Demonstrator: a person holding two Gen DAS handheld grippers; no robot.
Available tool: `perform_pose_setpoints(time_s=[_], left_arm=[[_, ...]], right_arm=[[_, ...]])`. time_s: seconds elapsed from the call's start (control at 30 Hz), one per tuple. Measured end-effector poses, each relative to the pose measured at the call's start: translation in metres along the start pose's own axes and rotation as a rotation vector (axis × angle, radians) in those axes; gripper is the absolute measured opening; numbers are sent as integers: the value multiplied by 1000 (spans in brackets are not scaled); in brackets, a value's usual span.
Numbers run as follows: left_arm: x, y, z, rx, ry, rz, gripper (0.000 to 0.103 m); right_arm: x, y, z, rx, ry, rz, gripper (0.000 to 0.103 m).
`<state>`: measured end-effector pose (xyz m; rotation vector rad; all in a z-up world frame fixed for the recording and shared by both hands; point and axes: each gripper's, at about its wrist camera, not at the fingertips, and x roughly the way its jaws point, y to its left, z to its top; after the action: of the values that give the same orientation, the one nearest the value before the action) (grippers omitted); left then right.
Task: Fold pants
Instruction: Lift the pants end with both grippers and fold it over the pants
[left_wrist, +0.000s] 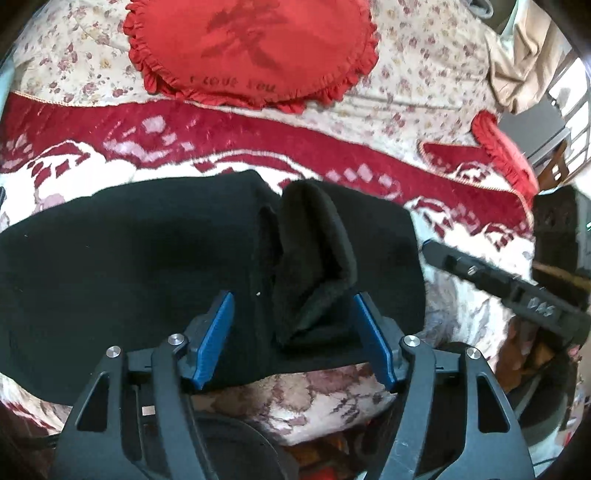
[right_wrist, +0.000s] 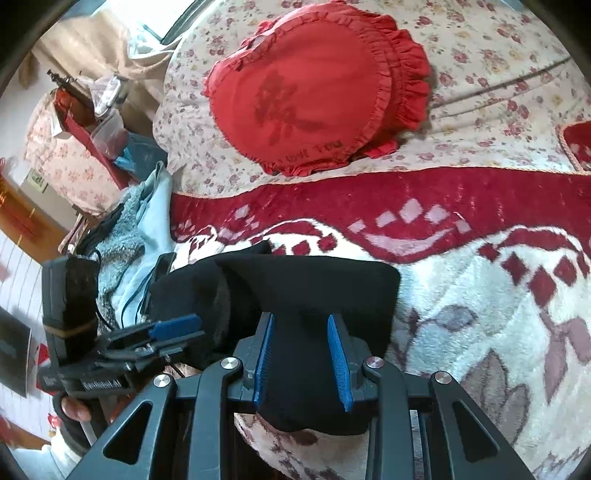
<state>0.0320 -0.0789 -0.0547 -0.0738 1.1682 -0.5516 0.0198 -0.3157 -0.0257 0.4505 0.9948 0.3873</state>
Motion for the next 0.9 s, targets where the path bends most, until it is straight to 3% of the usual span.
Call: perform_pose_setpoints(time_s=[0.17, 0.2, 0.23, 0.27, 0.33, 0.53, 0.73, 0.9], left_arm=[[20, -3, -1, -9, 14, 50, 66], [21, -5, 0, -10, 9, 48, 62], [22, -7, 2, -15, 4, 40, 51], [22, -9, 5, -22, 5, 31, 25], [18, -11, 10, -28, -5, 17, 15], [-25, -3, 17, -24, -138, -23, 12], [-2, 30, -1, -114, -56, 59, 12], [3, 26, -4, -102, -68, 97, 12]], right_arm=[[2, -3, -1, -1, 14, -1, 28], [3, -3, -1, -1, 18, -4, 28], [3, -2, -2, 0, 18, -5, 28], [4, -2, -1, 0, 18, -5, 28], [4, 0, -1, -5, 16, -6, 28], [4, 17, 8, -56, 2, 10, 28], [40, 21, 12, -64, 67, 11, 28], [59, 21, 12, -74, 94, 2, 28]])
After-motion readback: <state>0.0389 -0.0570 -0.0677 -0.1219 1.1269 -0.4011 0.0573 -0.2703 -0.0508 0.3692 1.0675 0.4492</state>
